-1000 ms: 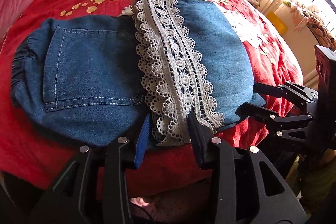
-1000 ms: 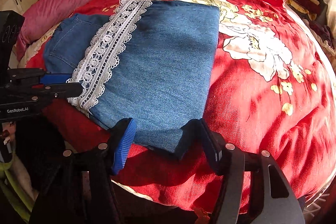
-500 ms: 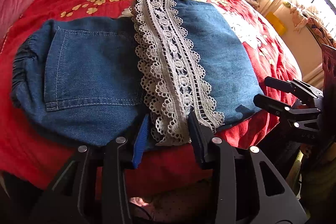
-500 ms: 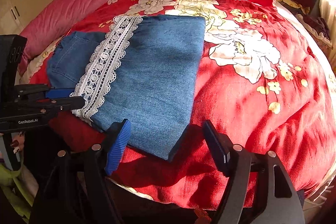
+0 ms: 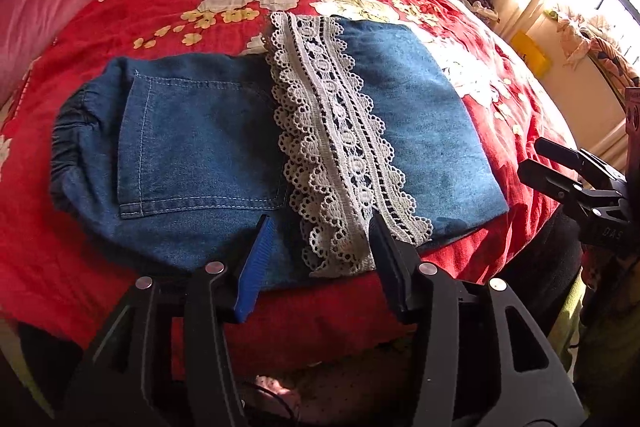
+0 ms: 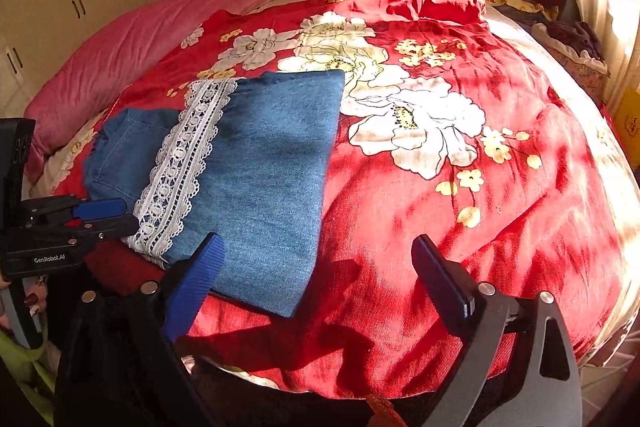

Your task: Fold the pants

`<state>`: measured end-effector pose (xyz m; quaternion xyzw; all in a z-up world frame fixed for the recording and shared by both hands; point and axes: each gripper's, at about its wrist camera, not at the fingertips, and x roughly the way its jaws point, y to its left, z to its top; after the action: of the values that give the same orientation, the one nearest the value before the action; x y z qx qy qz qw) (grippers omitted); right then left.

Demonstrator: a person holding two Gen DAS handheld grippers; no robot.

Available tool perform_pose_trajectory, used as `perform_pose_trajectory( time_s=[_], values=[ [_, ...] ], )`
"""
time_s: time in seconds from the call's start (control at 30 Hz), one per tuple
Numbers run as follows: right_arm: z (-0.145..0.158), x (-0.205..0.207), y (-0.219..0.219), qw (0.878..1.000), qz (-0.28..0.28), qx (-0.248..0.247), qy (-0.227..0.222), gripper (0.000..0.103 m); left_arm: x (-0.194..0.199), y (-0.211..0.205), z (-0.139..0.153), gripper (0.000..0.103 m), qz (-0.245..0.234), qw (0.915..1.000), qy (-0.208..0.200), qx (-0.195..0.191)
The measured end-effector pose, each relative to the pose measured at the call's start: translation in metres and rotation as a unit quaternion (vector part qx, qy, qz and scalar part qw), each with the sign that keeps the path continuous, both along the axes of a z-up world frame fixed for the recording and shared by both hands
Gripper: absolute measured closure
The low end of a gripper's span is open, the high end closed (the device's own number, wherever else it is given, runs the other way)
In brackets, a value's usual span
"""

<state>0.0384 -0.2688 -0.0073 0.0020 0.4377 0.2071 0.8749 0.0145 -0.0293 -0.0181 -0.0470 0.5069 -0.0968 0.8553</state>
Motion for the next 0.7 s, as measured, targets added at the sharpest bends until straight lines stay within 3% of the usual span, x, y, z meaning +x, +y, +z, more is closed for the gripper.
perform_pose_trajectory(
  time_s=[0.13,0.3,0.47,0.7],
  values=[
    [0.004,0.000,-0.002,1.000,-0.002,0.003,-0.006,0.009,-0.002,0.001,0.007,0.049,0.003,0.9999,-0.009,0.007],
    [0.007,-0.001,-0.002,1.000,-0.006,-0.002,-0.009,0.009,-0.003,0.001,0.014,0.021,0.010,0.9996,-0.018,0.021],
    [0.007,-0.001,-0.002,1.000,-0.011,-0.009,-0.010,0.008,-0.007,0.001,0.023,0.010,0.016,0.9988,-0.032,0.034],
    [0.012,-0.002,0.005,1.000,-0.009,-0.012,-0.020,0.004,-0.010,0.007,0.031,0.010,0.026,0.9979,-0.042,0.042]
  ],
)
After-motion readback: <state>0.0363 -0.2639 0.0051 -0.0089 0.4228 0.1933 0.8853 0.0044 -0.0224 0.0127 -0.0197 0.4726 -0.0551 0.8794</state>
